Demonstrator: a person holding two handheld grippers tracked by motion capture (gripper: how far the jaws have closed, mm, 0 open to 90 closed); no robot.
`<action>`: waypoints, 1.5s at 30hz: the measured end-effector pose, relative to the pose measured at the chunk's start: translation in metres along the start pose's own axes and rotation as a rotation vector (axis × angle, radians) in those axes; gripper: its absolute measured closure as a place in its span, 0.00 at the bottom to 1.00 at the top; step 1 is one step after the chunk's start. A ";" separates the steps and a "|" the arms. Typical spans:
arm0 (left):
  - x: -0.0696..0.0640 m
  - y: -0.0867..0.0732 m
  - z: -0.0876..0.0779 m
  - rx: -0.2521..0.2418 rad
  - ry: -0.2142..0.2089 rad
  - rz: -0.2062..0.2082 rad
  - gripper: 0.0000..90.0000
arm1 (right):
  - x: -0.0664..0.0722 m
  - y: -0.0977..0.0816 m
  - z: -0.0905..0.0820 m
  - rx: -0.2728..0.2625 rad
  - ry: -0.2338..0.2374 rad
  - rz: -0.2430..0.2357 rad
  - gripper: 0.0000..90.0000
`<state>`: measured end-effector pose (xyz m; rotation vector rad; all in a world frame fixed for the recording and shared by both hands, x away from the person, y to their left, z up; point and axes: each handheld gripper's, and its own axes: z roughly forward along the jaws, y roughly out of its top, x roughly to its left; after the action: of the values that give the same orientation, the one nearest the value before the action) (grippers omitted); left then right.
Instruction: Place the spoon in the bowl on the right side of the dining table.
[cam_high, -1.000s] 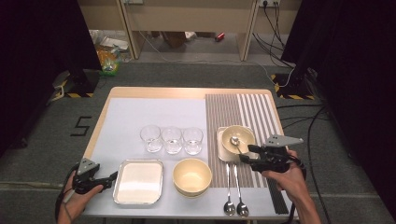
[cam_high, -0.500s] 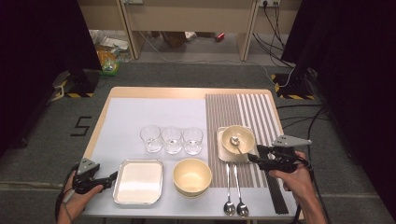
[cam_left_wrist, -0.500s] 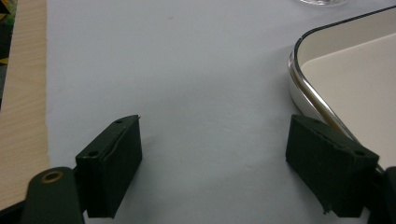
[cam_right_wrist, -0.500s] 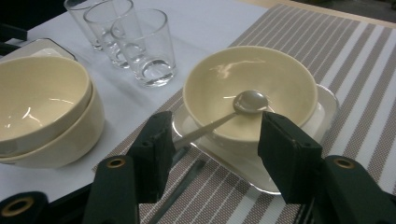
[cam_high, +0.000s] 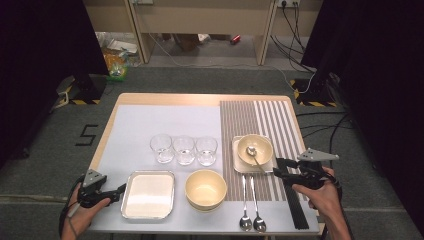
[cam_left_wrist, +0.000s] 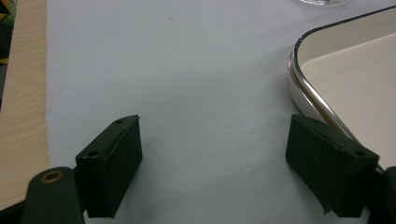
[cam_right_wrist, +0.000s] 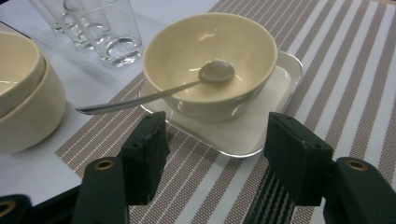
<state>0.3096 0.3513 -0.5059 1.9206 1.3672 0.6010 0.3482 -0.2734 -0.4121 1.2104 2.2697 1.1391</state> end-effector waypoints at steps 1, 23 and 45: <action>0.000 0.000 0.000 -0.002 0.001 -0.001 0.19 | -0.001 -0.001 0.000 -0.002 -0.002 0.001 0.42; 0.000 0.000 0.000 0.001 0.000 0.000 0.19 | -0.013 -0.024 -0.005 0.051 -0.056 0.042 0.39; 0.000 0.000 0.001 -0.007 0.003 -0.002 0.19 | -0.020 -0.044 -0.011 0.096 -0.086 0.061 0.42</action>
<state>0.3099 0.3510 -0.5066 1.9136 1.3669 0.6070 0.3294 -0.3093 -0.4413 1.3472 2.2602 0.9882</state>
